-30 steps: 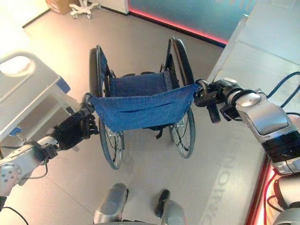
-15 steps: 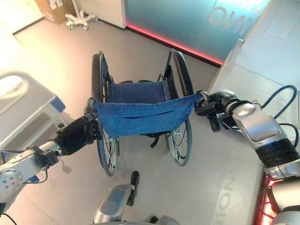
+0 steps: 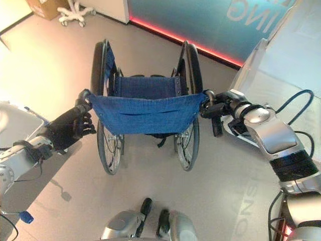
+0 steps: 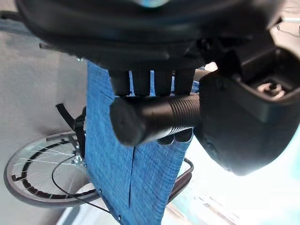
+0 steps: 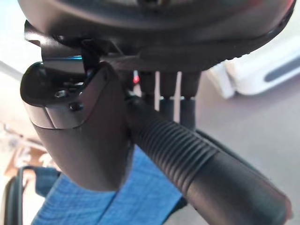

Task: Push the wheelchair next to the bed

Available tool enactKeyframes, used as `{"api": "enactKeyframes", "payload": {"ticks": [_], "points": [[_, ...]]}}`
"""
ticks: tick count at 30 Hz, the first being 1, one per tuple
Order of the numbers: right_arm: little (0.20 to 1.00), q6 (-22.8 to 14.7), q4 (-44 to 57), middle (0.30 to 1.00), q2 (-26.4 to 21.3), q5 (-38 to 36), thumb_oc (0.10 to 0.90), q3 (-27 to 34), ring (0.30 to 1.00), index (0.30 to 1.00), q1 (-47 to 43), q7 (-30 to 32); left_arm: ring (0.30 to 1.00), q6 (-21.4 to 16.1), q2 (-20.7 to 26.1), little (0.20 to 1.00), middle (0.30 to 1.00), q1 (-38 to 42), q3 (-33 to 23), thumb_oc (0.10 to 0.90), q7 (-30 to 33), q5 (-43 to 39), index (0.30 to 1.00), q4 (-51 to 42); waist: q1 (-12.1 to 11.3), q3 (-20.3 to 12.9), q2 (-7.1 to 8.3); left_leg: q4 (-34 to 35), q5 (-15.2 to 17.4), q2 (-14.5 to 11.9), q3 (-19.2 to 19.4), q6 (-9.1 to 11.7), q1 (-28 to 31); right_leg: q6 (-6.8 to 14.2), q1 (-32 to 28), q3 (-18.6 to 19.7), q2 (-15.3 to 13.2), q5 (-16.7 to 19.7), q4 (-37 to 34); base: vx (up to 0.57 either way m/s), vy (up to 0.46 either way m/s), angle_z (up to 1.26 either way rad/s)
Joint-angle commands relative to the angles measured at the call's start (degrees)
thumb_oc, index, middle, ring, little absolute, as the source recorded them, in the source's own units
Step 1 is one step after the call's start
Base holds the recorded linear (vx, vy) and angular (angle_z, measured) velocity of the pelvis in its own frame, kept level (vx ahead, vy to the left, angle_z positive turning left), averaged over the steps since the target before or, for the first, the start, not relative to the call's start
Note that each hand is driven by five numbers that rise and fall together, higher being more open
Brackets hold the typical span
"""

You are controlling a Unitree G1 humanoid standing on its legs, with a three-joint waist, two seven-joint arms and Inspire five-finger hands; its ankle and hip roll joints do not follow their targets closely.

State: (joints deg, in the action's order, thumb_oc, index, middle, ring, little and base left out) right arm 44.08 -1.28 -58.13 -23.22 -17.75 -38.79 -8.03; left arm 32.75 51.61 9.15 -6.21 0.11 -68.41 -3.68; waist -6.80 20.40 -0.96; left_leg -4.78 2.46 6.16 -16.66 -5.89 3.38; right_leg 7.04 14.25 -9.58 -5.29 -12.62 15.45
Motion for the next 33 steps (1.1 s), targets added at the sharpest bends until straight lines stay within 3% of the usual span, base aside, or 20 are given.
{"api": "enactKeyframes", "payload": {"ticks": [1, 3, 6, 8, 9, 11, 14, 15, 17, 19, 20, 21, 24, 25, 27, 29, 31, 33], "points": [[0.3, -10.39, 5.68, 0.3, -3.21, 0.62, 0.4, -3.4, 0.3, 0.3, -7.61, -2.34, 0.3, -13.86, 8.76, 0.3, 0.3, 4.54, -6.87, 0.4, 1.75, -1.51, 0.3, -4.1, -3.63, -7.27, 4.88, -13.1, 11.12, -2.43, 11.53, 5.93, -2.89, 5.01, -5.16, 1.92, -10.89, 22.07, -12.96, 0.42, -0.261, 0.9], [0.3, -7.55, 7.47, 0.3, -4.29, -1.49, 0.4, -2.87, 0.3, 0.3, -8.96, -2.44, 0.3, -13.89, 8.61, 0.3, 0.3, 3.07, -8.78, 0.4, 1.4, -1.57, 0.3, -5.97, -3.98, -7.63, 5.89, -15.33, 12.28, -4.47, 11.01, 6.98, -1.77, 5.87, -5.56, 1.89, -10.91, 21.93, -11.57, 0.5, -0.317, 0.78], [0.3, -7.07, 7.61, 0.3, -5.02, -3.32, 0.4, -4.9, 0.3, 0.3, -10.9, -2.53, 0.3, -12.89, 8.08, 0.3, 0.3, -0.15, -11.27, 0.4, 0.12, -2.25, 0.3, -7.82, -4.49, -9.09, 6.78, -19.05, 10.7, -5.9, 10.96, 7.57, -2.24, 6.02, -6.76, -0.12, -8.99, 20.08, -9.14, 0.52, -0.272, 0.82], [0.3, -8.53, 6.78, 0.3, -5.98, -4.07, 0.4, -6.72, 0.3, 0.3, -11.81, -2.85, 0.3, -12.31, 6.29, 0.3, 0.3, -5.68, -13.98, 0.4, 0.26, -3.65, 0.3, -12.24, -4.93, -10.38, 7.52, -26.43, 3.39, -7.98, 10.75, 9.32, -2.43, 2.81, -8.01, -1.96, -5.4, 16.39, -7.09, 0.5, -0.26, 0.38], [0.3, -8.81, 6.79, 0.3, -6.05, -3.89, 0.4, -6.99, 0.3, 0.3, -11.97, -3.12, 0.3, -12.38, 6.03, 0.3, 0.3, -6.17, -14.22, 0.4, 0.45, -3.59, 0.3, -12.62, -4.9, -10.48, 7.56, -27.38, 2.75, -8.11, 10.75, 9.44, -2.74, 2.46, -8.21, -2.22, -5.09, 16.12, -7.04, 0.4, -0.254, 0.12], [0.3, -9.4, 7.3, 0.3, -6.55, -2.46, 0.4, -8.27, 0.3, 0.3, -12.08, -3.36, 0.3, -13.63, 4.25, 0.3, 0.3, -9.65, -15.73, 0.4, 0.03, -3.74, 0.3, -14.99, -5.27, -10.5, 7.73, -38.71, -2.71, -7.9, 12.09, 10.06, -6.03, -1.25, -10.89, -4.19, -2.89, 13.73, -7.42, 0.34, -0.206, 0.14], [0.3, -9.43, 8.03, 0.3, -6.54, -1.33, 0.4, -8.66, 0.3, 0.3, -11.78, -2.53, 0.3, -13.88, 2.47, 0.3, 0.3, -11.06, -15.98, 0.4, -1.51, -3.5, 0.3, -16.44, -6.08, -9.58, 7.96, -48.93, -4.99, -5.25, 13.32, 9.72, -11.84, -4.05, -13.65, -5.47, -0.87, 11.46, -7.26, 0.33, -0.194, 0.32], [0.3, -9.22, 8.1, 0.3, -6.44, -1.29, 0.4, -8.5, 0.3, 0.3, -11.7, -2.34, 0.3, -13.46, 2.1, 0.3, 0.3, -10.71, -15.73, 0.4, -1.81, -3.16, 0.3, -16.55, -6.28, -9.28, 7.87, -49.7, -4.2, -4.72, 13.45, 9.38, -13.66, -4.38, -14.39, -5.86, -0.12, 11.23, -7.37, 0.37, -0.189, 0.08], [0.3, -8.18, 8.61, 0.3, -5.7, -0.97, 0.4, -8.24, 0.3, 0.3, -12.07, -2.12, 0.3, -13.04, 1.53, 0.3, 0.3, -10.0, -15.03, 0.4, -1.94, -2.05, 0.3, -16.72, -7.26, -8.57, 7.65, -43.88, -1.93, -3.03, 14.49, 8.43, -15.43, -4.33, -16.09, -6.3, 1.47, 10.45, -7.58, 0.37, -0.115, 0.15], [0.3, -7.1, 8.54, 0.3, -4.53, -0.53, 0.4, -8.82, 0.3, 0.3, -13.38, -1.96, 0.3, -12.81, 1.87, 0.3, 0.3, -9.58, -14.85, 0.4, -1.99, -1.6, 0.3, -16.41, -8.03, -8.47, 7.17, -30.95, -2.69, -3.55, 17.23, 8.54, -14.03, -4.11, -18.17, -6.94, 3.2, 9.27, -8.17, 0.35, -0.057, 0.45], [0.3, -7.0, 8.46, 0.3, -4.31, -0.48, 0.4, -9.0, 0.3, 0.3, -13.68, -1.93, 0.3, -12.81, 1.97, 0.3, 0.3, -9.49, -14.81, 0.4, -1.91, -1.49, 0.3, -16.34, -8.16, -8.42, 7.1, -28.95, -2.98, -3.73, 17.78, 8.61, -13.61, -4.1, -18.59, -7.05, 3.44, 9.05, -8.31, 0.43, -0.03, 0.34], [0.3, -6.61, 7.49, 0.3, -2.99, 0.08, 0.4, -9.39, 0.3, 0.3, -14.52, -1.72, 0.3, -12.86, 2.02, 0.3, 0.3, -9.14, -14.41, 0.4, -2.1, -0.57, 0.3, -15.85, -8.88, -8.7, 6.15, -17.46, -5.97, -5.09, 20.83, 9.67, -13.67, -4.41, -21.08, -7.98, 5.5, 7.7, -9.47, 0.47, -0.017, 0.16], [0.3, -6.96, 5.86, 0.3, -0.93, 0.96, 0.4, -9.51, 0.3, 0.3, -14.49, -1.42, 0.3, -13.46, 1.31, 0.3, 0.3, -9.26, -13.92, 0.4, -2.35, 1.69, 0.3, -14.98, -10.56, -9.09, 4.99, -3.98, -10.22, -5.41, 24.17, 10.87, -15.06, -4.27, -25.53, -8.38, 8.04, 5.87, -11.36, 0.49, 0.009, 0.13], [0.3, -7.29, 5.45, 0.3, -0.18, 1.64, 0.4, -9.24, 0.3, 0.3, -13.44, -1.15, 0.3, -13.65, 0.93, 0.3, 0.3, -9.47, -13.38, 0.4, -2.2, 1.13, 0.3, -14.66, -11.03, -9.26, 4.4, 4.13, -14.08, -5.68, 27.96, 11.59, -14.93, -4.1, -28.78, -8.71, 9.28, 4.53, -12.03, 0.58, 0.079, -0.01], [0.3, -7.78, 5.54, 0.3, 0.45, 2.88, 0.4, -8.15, 0.3, 0.3, -11.43, -1.12, 0.3, -14.8, 0.58, 0.3, 0.3, -8.92, -12.43, 0.4, -1.74, 0.72, 0.3, -13.8, -11.43, -9.7, 4.17, 5.57, -15.9, -4.63, 29.49, 11.56, -16.02, -3.88, -30.75, -8.81, 10.22, 3.99, -11.78, 0.53, 0.077, 0.14], [0.3, -8.93, 4.0, 0.3, 1.61, 3.74, 0.4, -8.43, 0.3, 0.3, -11.52, -2.0, 0.3, -14.83, 1.32, 0.3, 0.3, -8.23, -13.08, 0.4, -1.55, -0.24, 0.3, -12.57, -12.04, -10.92, 4.74, 7.74, -13.77, -2.43, 29.48, 9.8, -15.12, -2.83, -31.16, -8.19, 10.24, 3.59, -9.48, 0.47, 0.089, 0.02], [0.3, -10.63, 3.17, 0.3, 2.13, 4.58, 0.4, -8.94, 0.3, 0.3, -11.8, -3.82, 0.3, -14.55, 2.49, 0.3, 0.3, -7.53, -13.78, 0.4, 0.19, -1.74, 0.3, -11.86, -12.65, -11.88, 6.14, 5.43, -11.16, -0.14, 28.9, 7.05, -14.53, -0.8, -31.27, -8.03, 9.41, 7.16, -5.13, 0.43, 0.091, -0.25], [0.3, -12.84, 2.42, 0.3, 1.72, 4.19, 0.4, -9.12, 0.3, 0.3, -11.82, -4.4, 0.3, -12.79, 3.91, 0.3, 0.3, -6.79, -14.9, 0.4, 1.2, -2.33, 0.3, -10.76, -13.43, -12.98, 8.37, 5.13, -8.57, 1.95, 28.07, 3.89, -13.31, 4.13, -29.44, -6.89, 8.77, 15.86, 4.24, 0.44, 0.098, -0.33]]}}
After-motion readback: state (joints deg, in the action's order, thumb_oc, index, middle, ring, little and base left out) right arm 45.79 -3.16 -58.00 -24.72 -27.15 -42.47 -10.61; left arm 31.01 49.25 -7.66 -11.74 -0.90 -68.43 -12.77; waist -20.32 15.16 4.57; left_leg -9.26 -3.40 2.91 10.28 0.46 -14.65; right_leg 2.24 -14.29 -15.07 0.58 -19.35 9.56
